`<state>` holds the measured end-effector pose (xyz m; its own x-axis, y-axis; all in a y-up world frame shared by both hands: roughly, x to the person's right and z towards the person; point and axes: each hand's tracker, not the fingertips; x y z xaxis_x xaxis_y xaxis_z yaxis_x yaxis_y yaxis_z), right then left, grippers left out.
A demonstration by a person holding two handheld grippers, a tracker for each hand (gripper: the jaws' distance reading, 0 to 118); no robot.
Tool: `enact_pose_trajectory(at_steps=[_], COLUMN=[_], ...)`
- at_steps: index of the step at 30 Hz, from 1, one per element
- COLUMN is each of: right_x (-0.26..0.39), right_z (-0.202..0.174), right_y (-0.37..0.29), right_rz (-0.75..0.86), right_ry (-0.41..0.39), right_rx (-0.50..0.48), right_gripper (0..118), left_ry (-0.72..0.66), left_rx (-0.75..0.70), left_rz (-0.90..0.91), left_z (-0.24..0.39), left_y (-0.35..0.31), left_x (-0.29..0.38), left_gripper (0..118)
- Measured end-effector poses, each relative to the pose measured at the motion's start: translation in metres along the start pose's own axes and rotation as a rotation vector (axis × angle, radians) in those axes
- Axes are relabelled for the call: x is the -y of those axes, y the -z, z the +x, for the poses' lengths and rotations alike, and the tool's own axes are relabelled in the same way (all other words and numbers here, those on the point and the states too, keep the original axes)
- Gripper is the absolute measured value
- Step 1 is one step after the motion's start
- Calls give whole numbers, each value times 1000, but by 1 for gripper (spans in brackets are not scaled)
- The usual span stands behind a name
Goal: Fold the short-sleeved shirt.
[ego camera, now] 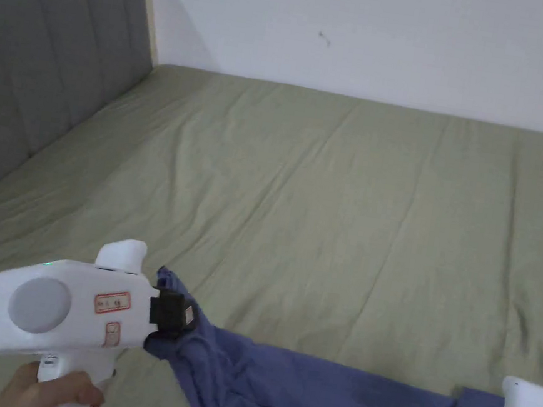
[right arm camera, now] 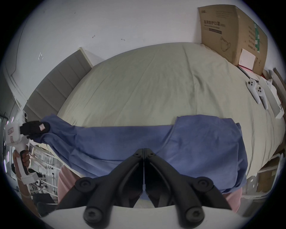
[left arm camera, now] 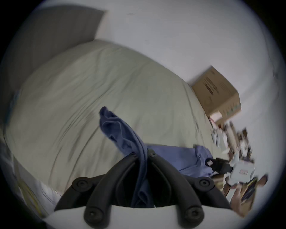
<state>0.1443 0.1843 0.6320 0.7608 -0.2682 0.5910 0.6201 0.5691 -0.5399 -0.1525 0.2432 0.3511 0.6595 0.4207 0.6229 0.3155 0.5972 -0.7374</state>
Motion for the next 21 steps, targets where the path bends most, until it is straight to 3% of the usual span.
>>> enact_pose_trajectory(at_steps=[5, 11, 12, 15, 16, 20, 21], right_x=[7, 22, 25, 33, 36, 43, 44], right_z=[28, 72, 79, 96, 100, 109, 110], right_y=[-13, -30, -32, -38, -41, -47, -47], right_rz=[37, 59, 63, 56, 57, 55, 52], right_ry=[105, 219, 239, 280, 281, 289, 292], right_rx=[15, 78, 88, 111, 110, 119, 120], right_gripper=[1, 0, 1, 1, 1, 1, 1], left_ry=[298, 440, 453, 338, 293, 241, 241], left_rx=[132, 252, 269, 291, 287, 429, 397], left_rz=[-49, -225, -259, -355, -357, -345, -348], left_z=[109, 190, 197, 201, 202, 193, 191], left_y=[25, 97, 111, 145, 149, 124, 120], left_x=[7, 55, 64, 78, 78, 64, 60], left_gripper=[6, 7, 16, 109, 118, 110, 109])
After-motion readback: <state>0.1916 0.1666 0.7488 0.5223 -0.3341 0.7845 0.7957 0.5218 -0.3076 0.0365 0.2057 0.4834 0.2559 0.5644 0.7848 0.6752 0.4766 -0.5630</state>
